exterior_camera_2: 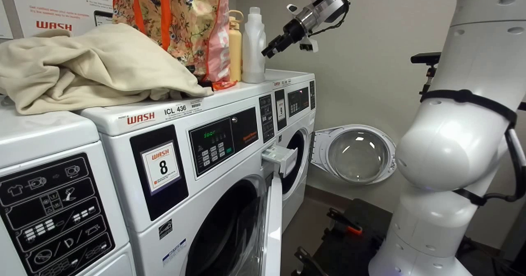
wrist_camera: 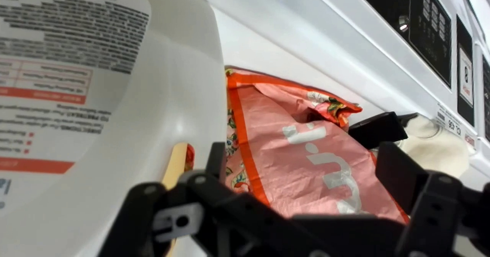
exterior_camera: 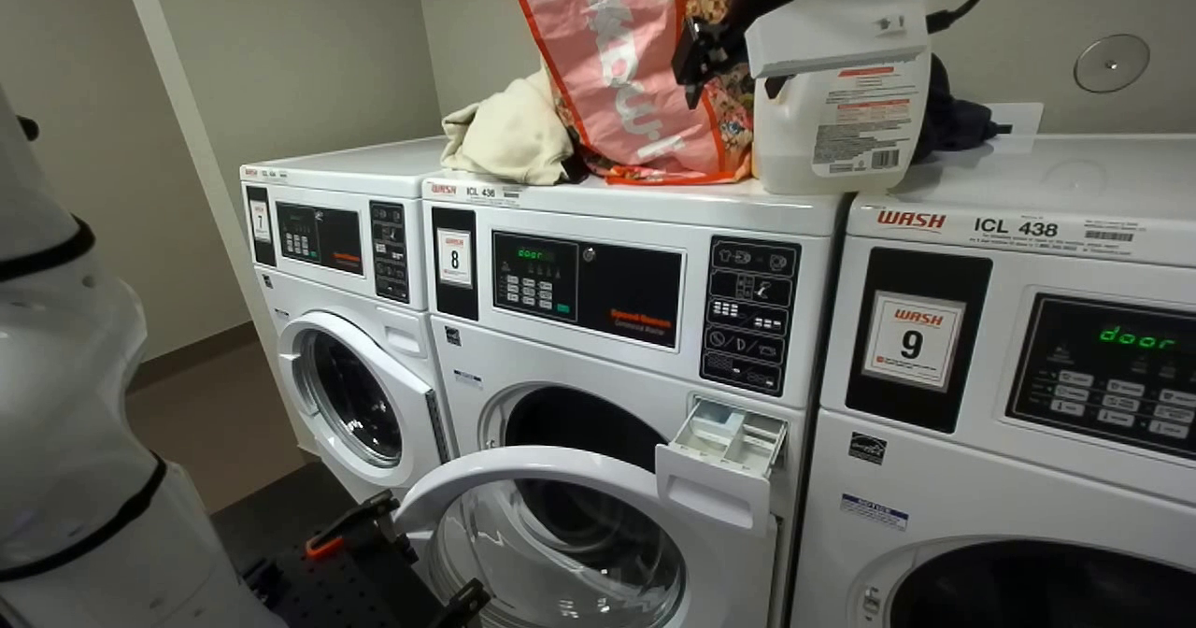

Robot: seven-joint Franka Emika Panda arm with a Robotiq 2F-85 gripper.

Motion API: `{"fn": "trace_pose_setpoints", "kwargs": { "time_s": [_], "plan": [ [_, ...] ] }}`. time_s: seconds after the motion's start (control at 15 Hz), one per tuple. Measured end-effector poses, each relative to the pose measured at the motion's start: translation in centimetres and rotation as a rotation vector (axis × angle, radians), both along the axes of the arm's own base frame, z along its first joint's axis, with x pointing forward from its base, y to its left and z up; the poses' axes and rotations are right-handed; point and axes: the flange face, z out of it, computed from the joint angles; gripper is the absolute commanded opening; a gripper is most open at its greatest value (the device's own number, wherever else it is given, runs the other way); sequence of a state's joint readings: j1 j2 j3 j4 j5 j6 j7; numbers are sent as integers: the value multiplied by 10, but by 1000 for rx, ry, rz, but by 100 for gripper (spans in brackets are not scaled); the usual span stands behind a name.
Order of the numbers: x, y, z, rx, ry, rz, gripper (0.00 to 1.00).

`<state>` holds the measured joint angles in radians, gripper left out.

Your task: Pour fabric softener into the soap chamber

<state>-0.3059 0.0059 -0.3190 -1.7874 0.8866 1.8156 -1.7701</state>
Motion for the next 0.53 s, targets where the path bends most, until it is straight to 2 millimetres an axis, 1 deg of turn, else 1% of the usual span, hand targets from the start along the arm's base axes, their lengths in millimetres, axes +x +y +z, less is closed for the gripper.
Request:
{"fn": "trace_pose_setpoints", "kwargs": {
  "time_s": [0.2,0.53],
  "plan": [
    [1,2,-3,15,-32,12,100],
    [3,1,0,20,-75,7,100]
  ]
}}
